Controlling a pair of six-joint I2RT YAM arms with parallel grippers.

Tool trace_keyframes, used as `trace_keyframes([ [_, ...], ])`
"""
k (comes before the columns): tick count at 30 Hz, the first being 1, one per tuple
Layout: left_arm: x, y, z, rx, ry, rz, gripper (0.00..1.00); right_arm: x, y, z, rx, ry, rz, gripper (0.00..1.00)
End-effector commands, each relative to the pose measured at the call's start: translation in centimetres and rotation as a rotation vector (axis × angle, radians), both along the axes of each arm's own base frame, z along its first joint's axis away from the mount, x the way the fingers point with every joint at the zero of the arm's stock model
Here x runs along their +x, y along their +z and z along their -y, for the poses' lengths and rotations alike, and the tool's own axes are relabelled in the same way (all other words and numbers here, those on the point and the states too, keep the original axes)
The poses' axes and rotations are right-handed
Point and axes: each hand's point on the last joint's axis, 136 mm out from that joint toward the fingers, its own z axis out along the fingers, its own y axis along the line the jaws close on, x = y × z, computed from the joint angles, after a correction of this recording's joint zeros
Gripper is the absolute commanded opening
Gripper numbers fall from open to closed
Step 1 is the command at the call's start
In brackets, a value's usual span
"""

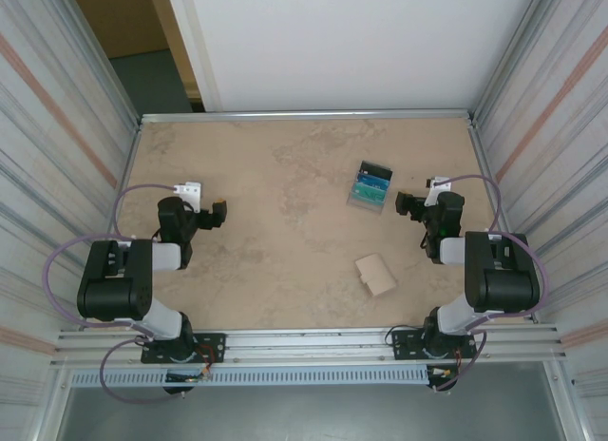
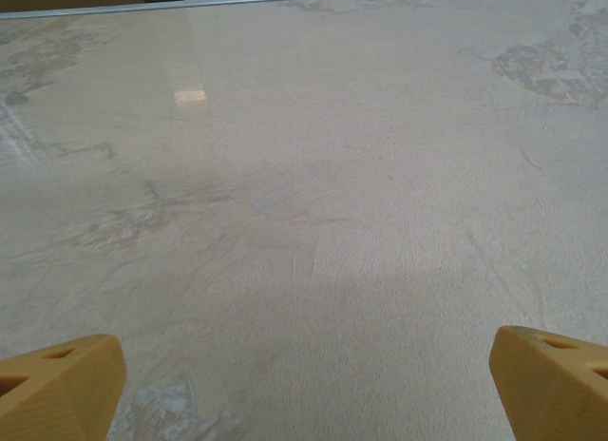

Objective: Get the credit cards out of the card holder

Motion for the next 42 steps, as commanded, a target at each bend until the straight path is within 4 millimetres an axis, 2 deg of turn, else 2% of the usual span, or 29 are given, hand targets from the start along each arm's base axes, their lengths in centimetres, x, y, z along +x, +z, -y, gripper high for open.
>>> trace_keyframes([
  [1,0.6,1.0,0.3,-0.001,-0.006,0.028,0.99,0.0,-0.2,0.1,-0.008,0.007,-0.008,0.99],
  [34,0.5,1.1,0.3,-0.001,-0.006,0.032,0.99,-0.1,-0.1,0.1,-0.009,0.007,-0.002,0.99],
  [38,0.4,1.8,0.0,-0.005,0.015,0.04,0.99,0.0,-0.1,0.5,-0.017,-0.022,-0.009,0.99],
  [42,-0.2,3.4,-0.4,-0.002,0.034,0.069,0.99,0.1,0.3,0.8,-0.019,-0.048,-0.02,0.99],
])
